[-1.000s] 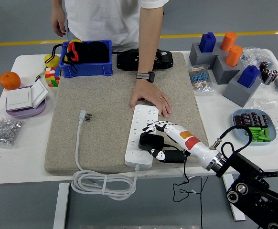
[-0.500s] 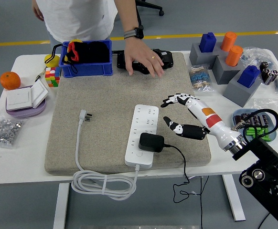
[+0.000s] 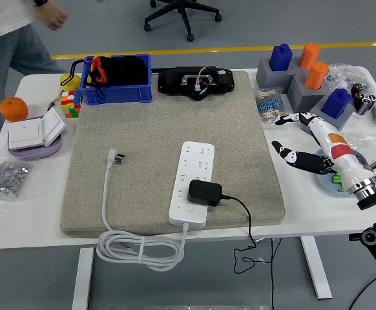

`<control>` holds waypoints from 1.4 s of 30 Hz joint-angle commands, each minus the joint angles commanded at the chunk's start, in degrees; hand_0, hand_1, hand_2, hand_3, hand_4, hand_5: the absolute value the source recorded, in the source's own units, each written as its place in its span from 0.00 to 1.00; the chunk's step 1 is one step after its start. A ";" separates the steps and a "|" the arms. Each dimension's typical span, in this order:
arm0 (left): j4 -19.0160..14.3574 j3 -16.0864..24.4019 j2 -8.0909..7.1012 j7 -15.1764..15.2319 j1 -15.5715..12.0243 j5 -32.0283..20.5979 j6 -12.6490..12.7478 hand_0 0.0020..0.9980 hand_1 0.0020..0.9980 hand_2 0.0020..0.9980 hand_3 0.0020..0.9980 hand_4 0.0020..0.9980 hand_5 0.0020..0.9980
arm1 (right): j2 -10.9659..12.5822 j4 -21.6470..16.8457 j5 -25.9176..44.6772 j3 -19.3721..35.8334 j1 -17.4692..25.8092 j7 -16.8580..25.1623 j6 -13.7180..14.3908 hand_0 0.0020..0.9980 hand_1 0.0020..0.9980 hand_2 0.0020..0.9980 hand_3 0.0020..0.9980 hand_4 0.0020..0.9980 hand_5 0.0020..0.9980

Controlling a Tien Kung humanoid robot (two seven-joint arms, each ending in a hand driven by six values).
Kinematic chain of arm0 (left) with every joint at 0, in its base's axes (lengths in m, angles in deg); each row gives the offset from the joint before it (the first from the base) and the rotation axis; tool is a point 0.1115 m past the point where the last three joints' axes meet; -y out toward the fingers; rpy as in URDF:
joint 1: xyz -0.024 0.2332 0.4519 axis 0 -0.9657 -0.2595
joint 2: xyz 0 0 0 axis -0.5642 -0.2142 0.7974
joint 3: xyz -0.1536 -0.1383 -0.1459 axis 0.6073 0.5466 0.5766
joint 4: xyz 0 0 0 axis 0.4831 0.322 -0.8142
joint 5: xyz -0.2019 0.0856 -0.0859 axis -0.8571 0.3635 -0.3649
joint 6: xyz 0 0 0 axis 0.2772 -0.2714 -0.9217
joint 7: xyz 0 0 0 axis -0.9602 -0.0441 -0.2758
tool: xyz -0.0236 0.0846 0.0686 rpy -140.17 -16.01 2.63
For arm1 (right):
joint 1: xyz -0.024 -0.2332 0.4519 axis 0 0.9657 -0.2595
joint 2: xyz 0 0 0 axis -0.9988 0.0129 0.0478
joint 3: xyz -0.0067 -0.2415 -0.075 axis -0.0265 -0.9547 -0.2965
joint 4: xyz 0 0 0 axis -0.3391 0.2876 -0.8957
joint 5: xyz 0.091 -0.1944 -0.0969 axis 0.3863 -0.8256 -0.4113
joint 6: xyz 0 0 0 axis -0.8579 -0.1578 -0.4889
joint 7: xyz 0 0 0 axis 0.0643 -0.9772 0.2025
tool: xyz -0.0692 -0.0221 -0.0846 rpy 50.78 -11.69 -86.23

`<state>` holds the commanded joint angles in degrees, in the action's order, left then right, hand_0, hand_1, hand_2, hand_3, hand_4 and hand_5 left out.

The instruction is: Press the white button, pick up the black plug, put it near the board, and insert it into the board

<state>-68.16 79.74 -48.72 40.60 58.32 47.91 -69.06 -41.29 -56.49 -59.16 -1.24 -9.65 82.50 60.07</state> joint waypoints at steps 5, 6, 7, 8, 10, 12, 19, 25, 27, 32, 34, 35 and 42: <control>0.00 0.20 0.19 0.07 -0.12 0.04 0.01 0.71 0.70 0.67 0.71 0.72 0.30 | -0.06 -0.30 -0.97 4.19 2.22 -0.43 -0.12 0.90 0.78 0.73 0.67 0.76 0.42; 0.00 0.26 0.23 0.07 -0.14 0.06 0.01 0.71 0.70 0.67 0.71 0.72 0.30 | -0.15 -0.34 -1.17 4.99 2.58 -0.52 -0.15 0.90 0.78 0.73 0.67 0.76 0.42; 0.00 0.30 0.26 0.09 -0.15 0.04 0.03 0.71 0.70 0.67 0.71 0.72 0.30 | -0.24 -0.37 -1.35 5.69 2.86 -0.60 -0.20 0.90 0.78 0.73 0.67 0.76 0.42; 0.00 0.34 0.33 0.11 -0.19 0.05 0.02 0.71 0.70 0.67 0.71 0.72 0.30 | -0.37 -0.41 -1.57 6.62 3.22 -0.74 -0.25 0.90 0.78 0.73 0.67 0.76 0.42; 0.00 0.36 0.44 0.11 -0.26 0.06 0.01 0.71 0.70 0.67 0.71 0.72 0.30 | -0.57 -0.52 -1.92 8.06 3.73 -0.93 -0.33 0.90 0.78 0.73 0.67 0.76 0.42; 0.00 0.45 0.58 0.10 -0.32 0.15 0.00 0.71 0.70 0.67 0.71 0.72 0.30 | -0.77 -0.69 -2.19 9.48 4.25 -1.03 -0.40 0.90 0.79 0.73 0.67 0.76 0.41; 0.00 0.07 0.80 0.29 -0.01 -0.24 0.00 0.71 0.70 0.67 0.71 0.72 0.30 | -1.54 -1.21 -3.03 13.98 5.73 -1.23 -0.59 0.90 0.78 0.72 0.67 0.78 0.41; 0.00 0.34 0.84 0.13 0.06 0.13 -0.02 0.71 0.70 0.67 0.71 0.72 0.30 | -2.49 -1.62 -3.46 17.39 6.78 -1.39 -0.63 0.90 0.78 0.72 0.67 0.79 0.41; 0.00 0.35 0.89 0.10 -0.04 0.18 -0.03 0.71 0.70 0.67 0.71 0.72 0.30 | -2.76 -1.70 -3.51 18.07 6.97 -1.41 -0.63 0.90 0.78 0.72 0.67 0.79 0.41; 0.00 0.32 0.91 0.04 -0.40 0.26 -0.07 0.71 0.70 0.67 0.71 0.72 0.30 | -3.52 -1.96 -3.67 19.65 7.68 -1.48 -0.67 0.90 0.78 0.72 0.67 0.79 0.41; 0.00 0.37 0.87 0.09 -0.51 0.24 -0.02 0.71 0.70 0.67 0.71 0.72 0.30 | -3.77 -2.08 -3.62 20.15 7.99 -1.47 -0.68 0.90 0.78 0.72 0.67 0.79 0.41; 0.00 0.34 0.82 0.10 -0.58 0.18 -0.02 0.71 0.70 0.67 0.71 0.72 0.30 | -3.92 -2.14 -3.63 20.47 8.21 -1.50 -0.69 0.90 0.78 0.72 0.67 0.79 0.41; 0.00 0.69 0.38 0.02 -0.83 0.54 0.00 0.71 0.70 0.67 0.71 0.72 0.30 | -4.96 -2.39 -3.69 22.33 9.34 -1.77 -0.87 0.89 0.78 0.71 0.66 0.81 0.41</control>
<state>-68.16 80.44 -48.34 40.62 57.49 48.46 -69.06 -46.25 -58.89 -62.84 21.09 -0.32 80.73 59.20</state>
